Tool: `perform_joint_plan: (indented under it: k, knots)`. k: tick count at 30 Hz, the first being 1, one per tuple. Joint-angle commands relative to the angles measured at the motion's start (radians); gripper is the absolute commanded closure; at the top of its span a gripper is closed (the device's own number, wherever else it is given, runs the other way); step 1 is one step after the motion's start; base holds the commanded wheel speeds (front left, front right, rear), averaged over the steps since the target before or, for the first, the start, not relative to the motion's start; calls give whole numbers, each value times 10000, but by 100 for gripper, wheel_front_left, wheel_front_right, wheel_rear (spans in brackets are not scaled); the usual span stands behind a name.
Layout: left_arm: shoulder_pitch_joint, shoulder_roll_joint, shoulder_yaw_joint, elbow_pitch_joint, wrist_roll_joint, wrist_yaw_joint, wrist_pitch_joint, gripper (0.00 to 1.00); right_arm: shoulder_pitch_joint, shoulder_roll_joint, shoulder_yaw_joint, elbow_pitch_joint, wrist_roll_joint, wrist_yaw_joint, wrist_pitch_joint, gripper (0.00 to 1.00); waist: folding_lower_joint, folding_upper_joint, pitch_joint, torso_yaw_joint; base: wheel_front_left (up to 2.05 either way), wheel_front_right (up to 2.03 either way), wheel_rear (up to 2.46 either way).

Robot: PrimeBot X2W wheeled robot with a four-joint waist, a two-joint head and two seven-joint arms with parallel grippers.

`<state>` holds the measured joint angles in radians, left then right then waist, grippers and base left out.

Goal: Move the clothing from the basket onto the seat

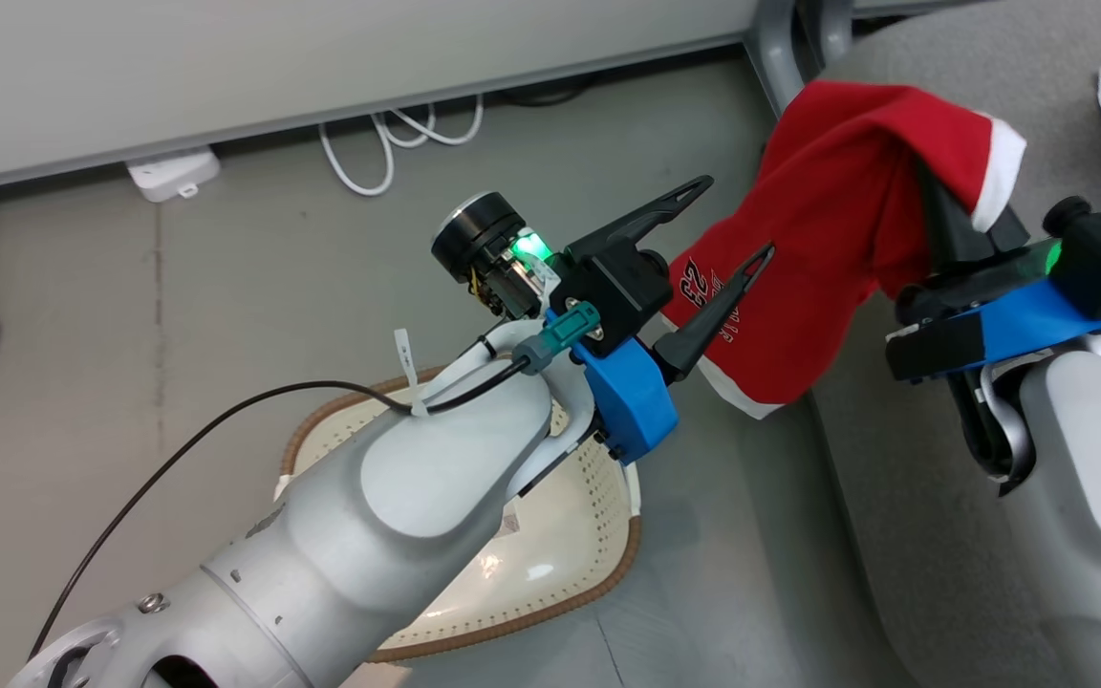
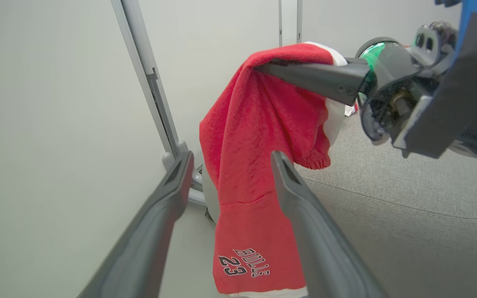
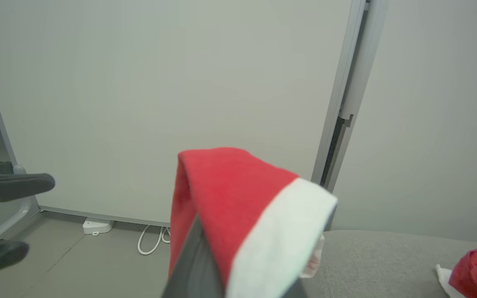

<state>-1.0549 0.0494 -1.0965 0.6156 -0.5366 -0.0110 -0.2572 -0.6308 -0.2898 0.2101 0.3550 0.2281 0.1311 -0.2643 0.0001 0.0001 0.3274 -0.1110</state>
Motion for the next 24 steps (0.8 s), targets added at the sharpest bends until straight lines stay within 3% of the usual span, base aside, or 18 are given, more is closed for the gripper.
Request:
perform_joint_plan:
  k: [1, 24]
  knots:
    - [-100, 24, -18, -14, -28, 33, -8, 0, -80, 63, -80, -58, -24, -5, 1, 100, -1, -1, 272, -275, 0, 0, 0]
    - [-636, 29, -1189, 13, -56, 64, 154, 0, 849, 849, -2836, -1109, -233, -7, 1, 100, -1, -1, 1919, -2246, 0, 0, 0]
